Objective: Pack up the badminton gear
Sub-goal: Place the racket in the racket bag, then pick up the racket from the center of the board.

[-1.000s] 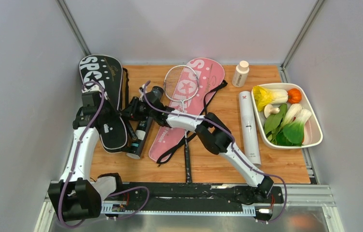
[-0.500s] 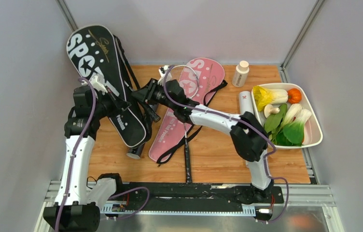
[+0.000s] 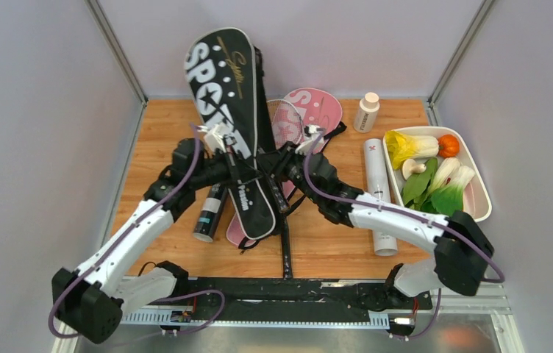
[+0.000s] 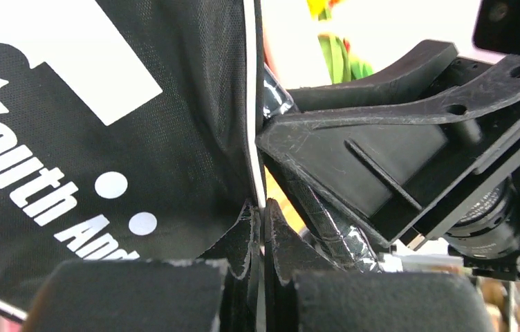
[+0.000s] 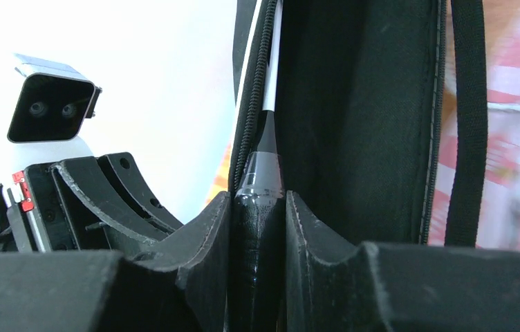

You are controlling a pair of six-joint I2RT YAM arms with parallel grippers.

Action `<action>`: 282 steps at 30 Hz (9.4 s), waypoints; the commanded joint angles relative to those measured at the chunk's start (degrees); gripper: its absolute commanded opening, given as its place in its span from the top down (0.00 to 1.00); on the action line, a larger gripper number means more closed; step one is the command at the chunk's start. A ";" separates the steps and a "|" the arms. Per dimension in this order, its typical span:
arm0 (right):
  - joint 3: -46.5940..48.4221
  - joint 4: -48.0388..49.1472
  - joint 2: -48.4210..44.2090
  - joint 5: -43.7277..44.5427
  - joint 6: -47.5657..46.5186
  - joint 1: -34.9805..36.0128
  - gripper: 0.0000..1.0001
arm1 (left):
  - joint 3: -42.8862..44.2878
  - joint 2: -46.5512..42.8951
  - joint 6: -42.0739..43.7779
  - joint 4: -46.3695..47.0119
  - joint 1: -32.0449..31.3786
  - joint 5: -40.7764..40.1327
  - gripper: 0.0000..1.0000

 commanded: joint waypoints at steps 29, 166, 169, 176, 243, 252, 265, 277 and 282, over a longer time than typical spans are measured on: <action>-15.95 16.21 6.59 12.98 -8.46 0.77 0.71 | -16.71 2.71 -13.89 23.79 -14.19 -5.30 1.00; -5.76 -5.34 21.49 -18.73 0.69 -4.80 0.55 | -41.24 -11.06 -17.27 23.83 -13.64 -21.07 1.00; -4.84 -5.26 23.50 -19.22 0.81 -4.63 0.58 | -41.18 -11.02 -17.19 24.15 -13.61 -20.97 1.00; -3.17 -3.97 20.03 -23.69 0.19 -5.10 1.00 | -39.21 -12.97 -18.06 22.52 -13.61 -20.88 1.00; 9.58 -5.94 25.06 -23.64 -6.15 -33.23 0.44 | -29.79 -13.51 -9.32 8.79 -12.14 -23.76 1.00; 15.04 -3.30 33.40 -25.14 -3.85 -34.99 0.50 | -29.11 -15.16 -9.12 6.84 -12.10 -23.51 1.00; 16.66 8.80 40.82 -34.70 1.31 -37.08 0.54 | -28.86 -16.03 -8.64 4.97 -12.10 -24.42 1.00; 20.53 4.62 37.72 -36.81 -0.08 -37.88 1.00 | -28.22 -15.10 -7.85 5.93 -12.10 -25.29 1.00; 22.64 -10.11 26.89 -30.51 -6.94 -39.28 1.00 | -27.75 -14.18 -7.64 6.15 -12.10 -25.42 1.00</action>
